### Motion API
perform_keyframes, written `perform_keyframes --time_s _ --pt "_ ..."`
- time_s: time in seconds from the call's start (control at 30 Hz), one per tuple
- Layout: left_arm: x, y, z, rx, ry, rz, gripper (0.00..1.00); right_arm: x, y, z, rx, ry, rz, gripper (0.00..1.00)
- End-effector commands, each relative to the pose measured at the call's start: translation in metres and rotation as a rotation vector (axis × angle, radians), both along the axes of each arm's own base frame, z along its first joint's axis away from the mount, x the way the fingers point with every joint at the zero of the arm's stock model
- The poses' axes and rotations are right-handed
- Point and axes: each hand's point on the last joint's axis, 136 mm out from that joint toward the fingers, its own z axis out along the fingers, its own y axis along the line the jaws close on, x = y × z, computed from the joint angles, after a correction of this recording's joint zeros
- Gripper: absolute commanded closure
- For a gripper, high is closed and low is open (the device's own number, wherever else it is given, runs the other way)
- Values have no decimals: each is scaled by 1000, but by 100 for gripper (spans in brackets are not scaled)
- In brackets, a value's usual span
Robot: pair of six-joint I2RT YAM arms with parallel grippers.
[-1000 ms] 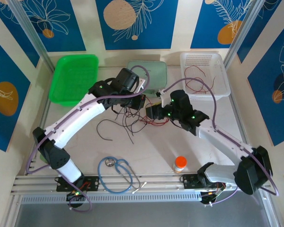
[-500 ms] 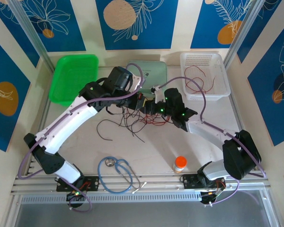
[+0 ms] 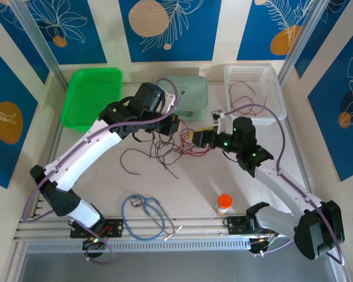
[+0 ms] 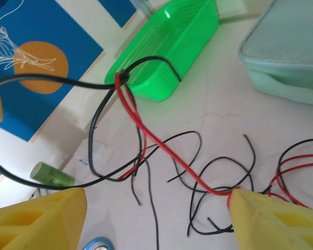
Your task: Untangle the cables
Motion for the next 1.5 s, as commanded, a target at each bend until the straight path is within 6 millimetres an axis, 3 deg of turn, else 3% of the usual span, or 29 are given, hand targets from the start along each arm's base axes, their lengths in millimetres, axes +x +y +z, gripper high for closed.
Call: perform_keyframes --time_s 0.0,0.17,0.33,0.53,0.8,0.97,1.3,1.47 --pt "1 -8 6 -38 -9 -8 100 -10 21 14 47 29 113 25" --pt "2 -10 4 -38 -4 -5 100 -10 51 28 45 6 195 23" --pt "2 -12 3 -44 0 -11 100 2 62 26 24 11 174 23" --pt "2 -10 5 -43 -6 -9 100 14 57 24 -55 -6 107 24" --pt "1 -9 9 -45 -15 -6 100 -11 23 35 -217 -163 87 23" --pt "0 -7 11 -50 -15 -5 100 -6 6 40 -126 -214 147 22" --pt "-3 -8 18 -75 -15 -7 100 -13 25 66 10 -341 432 23" --pt "-4 -10 22 -99 -14 -13 100 4 34 54 2 -299 429 23"
